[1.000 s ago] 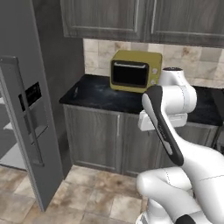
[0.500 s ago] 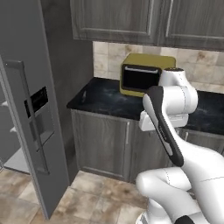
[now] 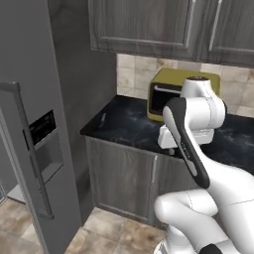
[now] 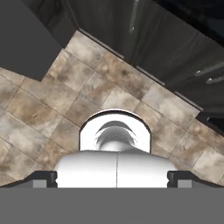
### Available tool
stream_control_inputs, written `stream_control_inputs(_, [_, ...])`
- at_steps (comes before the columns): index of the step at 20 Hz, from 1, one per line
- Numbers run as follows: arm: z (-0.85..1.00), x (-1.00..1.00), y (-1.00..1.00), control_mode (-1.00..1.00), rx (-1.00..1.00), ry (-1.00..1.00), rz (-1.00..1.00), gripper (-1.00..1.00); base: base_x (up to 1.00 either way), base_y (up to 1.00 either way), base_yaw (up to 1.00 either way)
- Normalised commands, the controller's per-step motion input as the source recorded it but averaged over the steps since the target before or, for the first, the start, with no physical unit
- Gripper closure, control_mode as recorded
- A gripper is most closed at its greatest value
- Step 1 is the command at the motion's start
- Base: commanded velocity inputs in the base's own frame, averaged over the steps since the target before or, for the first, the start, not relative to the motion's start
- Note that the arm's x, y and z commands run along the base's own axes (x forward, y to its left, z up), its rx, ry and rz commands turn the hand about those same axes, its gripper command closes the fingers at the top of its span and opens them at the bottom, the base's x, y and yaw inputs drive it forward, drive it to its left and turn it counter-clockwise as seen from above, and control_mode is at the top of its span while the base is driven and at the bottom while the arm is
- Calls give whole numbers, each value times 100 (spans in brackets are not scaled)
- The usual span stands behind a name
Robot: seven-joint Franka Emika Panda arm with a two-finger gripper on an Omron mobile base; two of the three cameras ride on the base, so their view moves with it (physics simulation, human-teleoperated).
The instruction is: Retrieve the butter from the fridge and place it on a plate on the dining table. Then retrieve the butter knife by the fridge and place it near the plate.
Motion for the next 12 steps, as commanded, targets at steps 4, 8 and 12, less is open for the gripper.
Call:
stream_control_inputs(4, [0,0,0,100,0,0,0,-100,75,0,25])
stream_control_inputs(8, [0,0,0,100,0,0,0,-100,70,1,24])
stream_control_inputs(12, [0,0,0,100,0,0,0,-100,55,20,12])
